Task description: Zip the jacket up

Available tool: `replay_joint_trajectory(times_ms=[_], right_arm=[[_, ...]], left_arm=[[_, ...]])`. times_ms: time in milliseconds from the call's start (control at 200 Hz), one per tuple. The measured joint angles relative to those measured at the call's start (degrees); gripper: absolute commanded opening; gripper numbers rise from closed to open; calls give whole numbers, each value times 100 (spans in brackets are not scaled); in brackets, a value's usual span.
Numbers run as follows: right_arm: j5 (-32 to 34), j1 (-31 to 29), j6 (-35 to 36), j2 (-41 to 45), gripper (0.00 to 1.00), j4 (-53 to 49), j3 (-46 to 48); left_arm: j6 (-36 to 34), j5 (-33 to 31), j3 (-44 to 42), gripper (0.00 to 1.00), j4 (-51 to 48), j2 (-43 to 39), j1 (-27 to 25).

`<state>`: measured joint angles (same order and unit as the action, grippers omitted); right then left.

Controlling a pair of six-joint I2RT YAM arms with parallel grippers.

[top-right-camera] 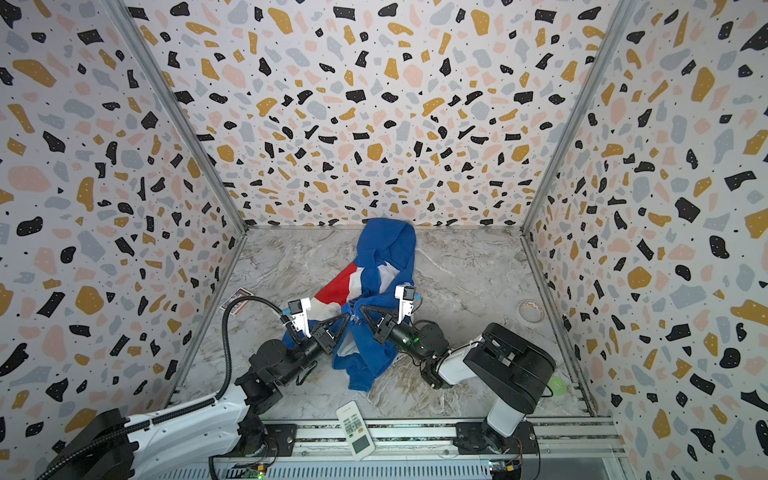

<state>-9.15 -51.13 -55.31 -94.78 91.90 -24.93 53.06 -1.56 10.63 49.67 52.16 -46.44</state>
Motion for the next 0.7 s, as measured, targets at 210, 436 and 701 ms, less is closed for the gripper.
replay_joint_trajectory(times_ms=[210,436,701], right_arm=[[-363,0,-122,39,24,-166,-70],[-649,-33,26,459,30,-1163,-275],[-780,-70,103,560,0,-1832,-334]], left_arm=[[-22,-37,-81,0,-133,-46,-24],[-37,-50,-138,0,-177,-79,-24],[-33,-48,-258,0,-216,-83,-24]])
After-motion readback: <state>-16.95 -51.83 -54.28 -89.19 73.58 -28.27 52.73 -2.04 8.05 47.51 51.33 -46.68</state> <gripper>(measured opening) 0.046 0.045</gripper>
